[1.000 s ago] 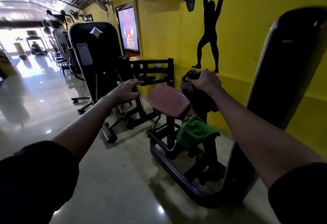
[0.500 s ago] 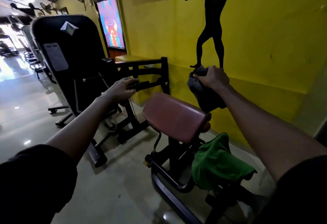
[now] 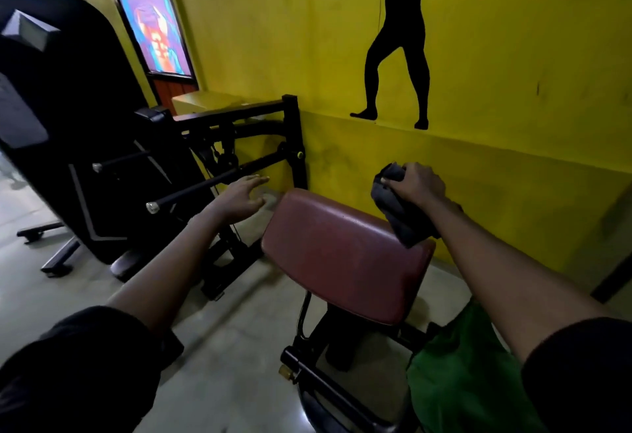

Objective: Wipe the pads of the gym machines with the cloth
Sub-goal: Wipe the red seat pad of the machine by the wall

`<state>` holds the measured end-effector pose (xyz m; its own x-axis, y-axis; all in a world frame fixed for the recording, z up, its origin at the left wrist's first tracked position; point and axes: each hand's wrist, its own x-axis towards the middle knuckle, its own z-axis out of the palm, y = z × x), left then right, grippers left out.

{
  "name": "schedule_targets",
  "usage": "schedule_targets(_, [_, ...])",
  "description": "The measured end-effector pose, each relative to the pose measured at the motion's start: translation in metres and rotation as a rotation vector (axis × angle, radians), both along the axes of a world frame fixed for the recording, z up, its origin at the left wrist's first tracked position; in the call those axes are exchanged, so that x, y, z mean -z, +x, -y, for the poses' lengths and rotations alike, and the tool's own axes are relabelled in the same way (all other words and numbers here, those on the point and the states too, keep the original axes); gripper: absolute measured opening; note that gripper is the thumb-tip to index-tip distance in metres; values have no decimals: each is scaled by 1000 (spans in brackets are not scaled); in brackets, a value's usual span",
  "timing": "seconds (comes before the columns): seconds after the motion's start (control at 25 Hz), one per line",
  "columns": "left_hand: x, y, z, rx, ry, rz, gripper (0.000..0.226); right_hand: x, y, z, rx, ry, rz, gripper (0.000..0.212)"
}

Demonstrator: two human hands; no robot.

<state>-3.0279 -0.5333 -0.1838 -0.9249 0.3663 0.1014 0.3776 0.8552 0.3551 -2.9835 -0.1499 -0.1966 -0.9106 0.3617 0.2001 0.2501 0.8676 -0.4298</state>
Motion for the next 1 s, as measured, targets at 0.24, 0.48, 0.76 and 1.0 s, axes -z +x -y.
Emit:
schedule_targets(0.24, [83, -121, -14, 54, -55, 139, 55, 112, -106, -15, 53, 70, 117, 53])
schedule_targets(0.48, [156, -198, -21, 78, -94, 277, 56, 221, -110, -6, 171, 129, 185, 67])
schedule_targets(0.76, [214, -244, -44, 129, -117, 339, 57, 225, -128, 69, 210, 166, 84, 60])
schedule_targets(1.0, [234, -267, -23, 233, -90, 221, 55, 241, -119, 57, 162, 168, 75, 61])
